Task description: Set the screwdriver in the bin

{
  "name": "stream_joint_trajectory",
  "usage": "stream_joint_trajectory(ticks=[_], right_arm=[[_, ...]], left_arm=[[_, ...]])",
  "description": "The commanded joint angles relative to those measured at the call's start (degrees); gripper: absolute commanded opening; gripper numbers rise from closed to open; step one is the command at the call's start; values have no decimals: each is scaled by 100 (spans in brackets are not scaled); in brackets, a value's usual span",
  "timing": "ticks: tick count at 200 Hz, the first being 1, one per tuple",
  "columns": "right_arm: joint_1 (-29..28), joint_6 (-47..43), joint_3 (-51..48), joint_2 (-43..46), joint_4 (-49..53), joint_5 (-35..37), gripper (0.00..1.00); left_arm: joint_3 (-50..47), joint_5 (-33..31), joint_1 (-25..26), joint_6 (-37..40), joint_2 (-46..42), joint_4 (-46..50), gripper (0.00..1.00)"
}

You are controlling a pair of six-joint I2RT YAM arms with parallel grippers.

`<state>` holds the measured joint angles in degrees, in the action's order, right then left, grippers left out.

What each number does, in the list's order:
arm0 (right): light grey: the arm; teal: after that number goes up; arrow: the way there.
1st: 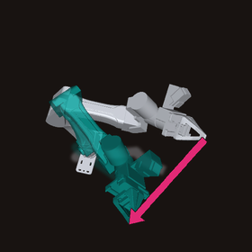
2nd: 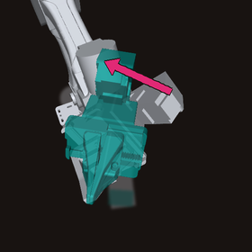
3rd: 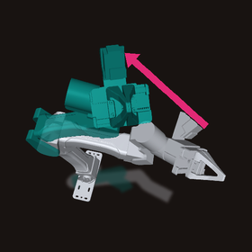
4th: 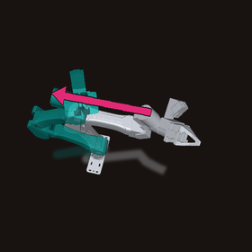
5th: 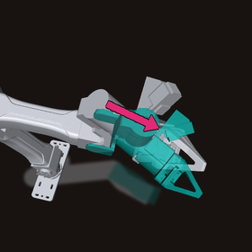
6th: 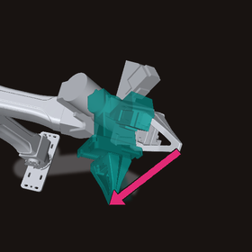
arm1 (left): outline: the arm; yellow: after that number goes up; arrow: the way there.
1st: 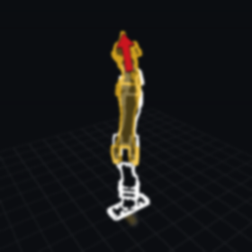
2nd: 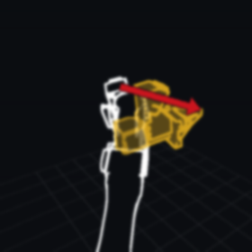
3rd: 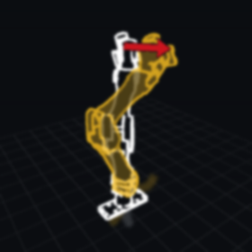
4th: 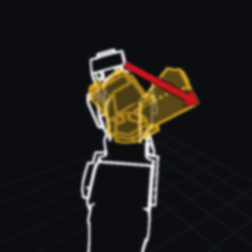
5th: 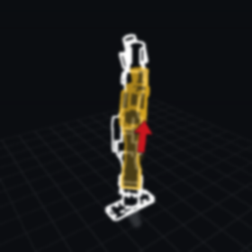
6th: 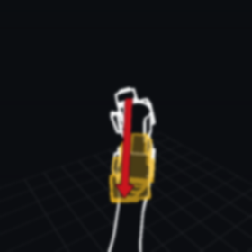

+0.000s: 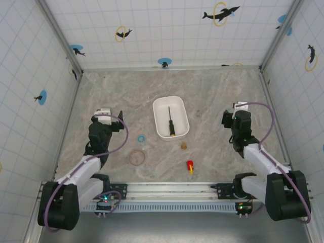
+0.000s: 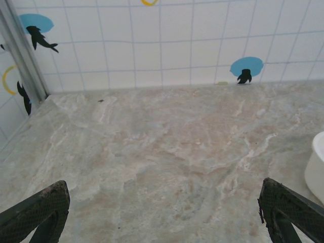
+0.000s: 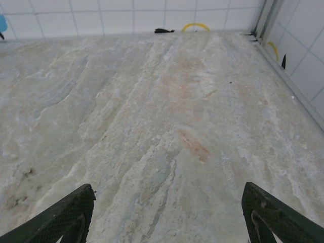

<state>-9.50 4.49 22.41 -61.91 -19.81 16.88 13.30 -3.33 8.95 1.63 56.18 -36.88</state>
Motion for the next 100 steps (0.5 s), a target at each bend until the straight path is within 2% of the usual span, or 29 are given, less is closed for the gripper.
stream_joint_trajectory(ticks=[1, 46, 70, 100], right_arm=[[96, 24, -126, -118, -1021, 80, 78], [142, -242, -364, -602, -2055, 430, 78], [181, -337, -403, -953, -2501, 354, 78], [238, -427, -283, -1386, -2662, 342, 78]], left_arm=[[-89, -45, -86, 145, 167, -384, 98], [-225, -27, -170, 93, 824, -1086, 97], [-196, -87, -189, 46, 1127, -1227, 98], [-212, -32, -225, 82, 1294, -1522, 97]])
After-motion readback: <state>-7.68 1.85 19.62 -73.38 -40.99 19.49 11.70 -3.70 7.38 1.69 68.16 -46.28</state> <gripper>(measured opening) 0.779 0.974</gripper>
